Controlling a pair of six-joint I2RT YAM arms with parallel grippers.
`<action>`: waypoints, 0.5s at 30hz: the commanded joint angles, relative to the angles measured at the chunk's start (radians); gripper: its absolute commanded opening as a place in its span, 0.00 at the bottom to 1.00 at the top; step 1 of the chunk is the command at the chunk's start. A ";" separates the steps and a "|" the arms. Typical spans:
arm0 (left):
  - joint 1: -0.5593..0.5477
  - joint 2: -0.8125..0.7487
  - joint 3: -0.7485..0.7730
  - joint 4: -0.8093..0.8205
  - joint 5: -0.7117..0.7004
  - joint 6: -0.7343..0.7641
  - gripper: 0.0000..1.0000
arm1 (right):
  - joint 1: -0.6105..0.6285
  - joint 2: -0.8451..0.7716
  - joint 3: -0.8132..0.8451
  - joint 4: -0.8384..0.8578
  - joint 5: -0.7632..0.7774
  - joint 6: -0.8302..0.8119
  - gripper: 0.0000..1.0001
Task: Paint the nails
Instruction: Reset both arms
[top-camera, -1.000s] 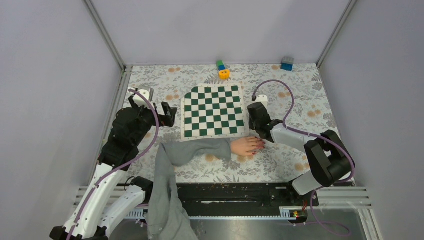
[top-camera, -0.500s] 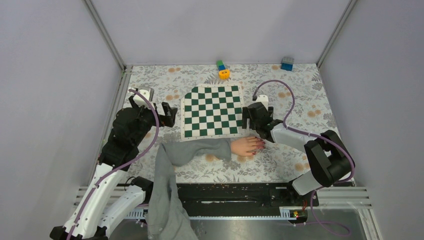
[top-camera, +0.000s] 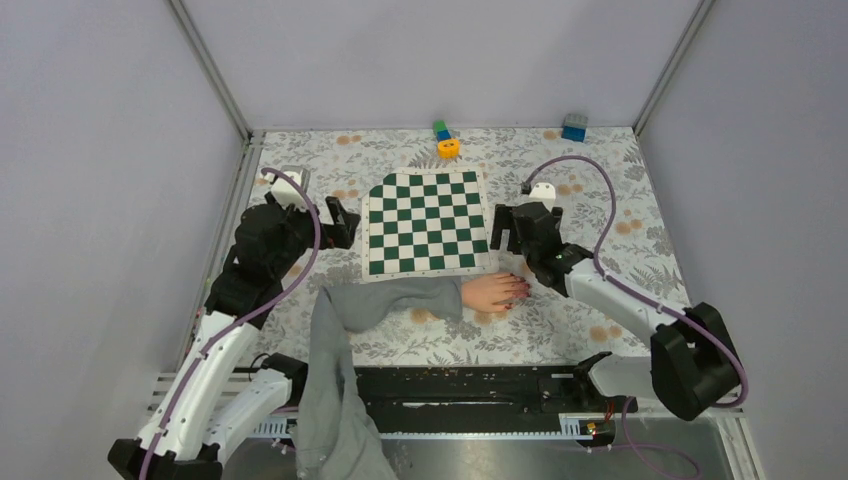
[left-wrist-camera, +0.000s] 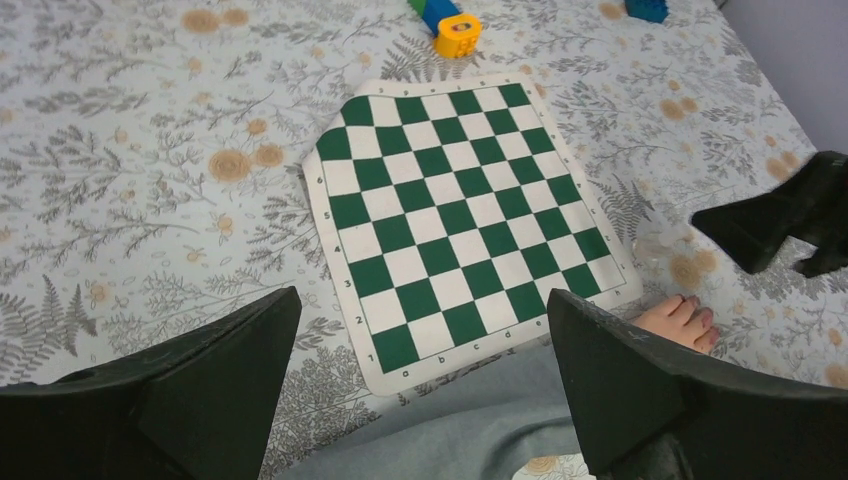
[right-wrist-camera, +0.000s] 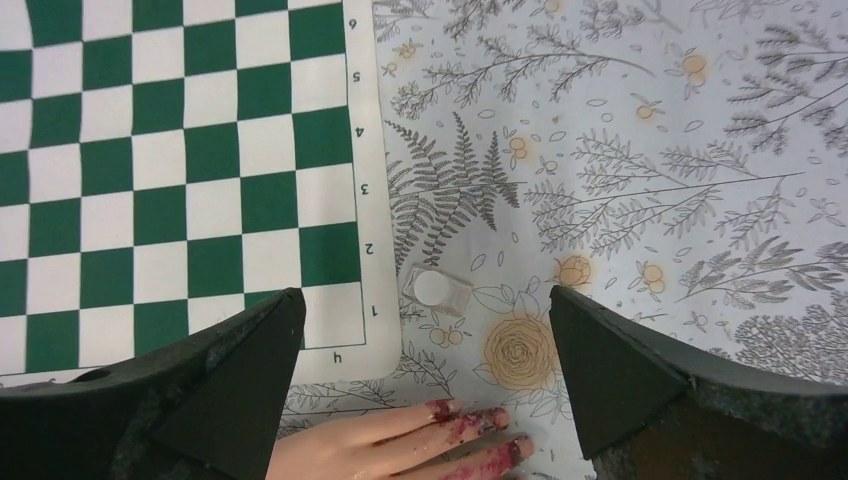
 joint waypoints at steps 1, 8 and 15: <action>0.038 0.032 0.017 0.012 0.012 -0.081 0.99 | -0.025 -0.089 0.011 -0.088 0.021 -0.002 0.99; 0.066 -0.017 -0.003 -0.035 -0.170 -0.079 0.99 | -0.100 -0.244 0.048 -0.256 -0.033 0.010 1.00; 0.134 -0.118 -0.047 -0.085 -0.280 -0.101 0.99 | -0.233 -0.430 0.083 -0.401 -0.067 -0.023 1.00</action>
